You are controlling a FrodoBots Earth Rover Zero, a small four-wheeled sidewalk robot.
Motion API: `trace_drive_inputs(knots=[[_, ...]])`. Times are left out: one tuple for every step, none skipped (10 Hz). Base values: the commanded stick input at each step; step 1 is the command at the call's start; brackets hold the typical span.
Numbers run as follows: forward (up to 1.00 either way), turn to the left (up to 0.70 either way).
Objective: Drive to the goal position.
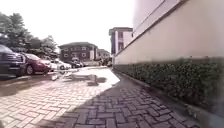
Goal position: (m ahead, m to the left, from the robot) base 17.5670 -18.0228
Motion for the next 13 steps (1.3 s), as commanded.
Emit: trace_drive_inputs(knots=[[0.69, -0.35], [0.69, -0.31], [0.69, -0.27], [0.69, 0.03], [0.69, 0.03], [0.69, 0.03], [0.69, 0.03], [0.69, 0.03], [0.69, 0.03], [0.69, -0.02], [0.69, -0.28], [0.69, -0.26], [0.69, -0.13]])
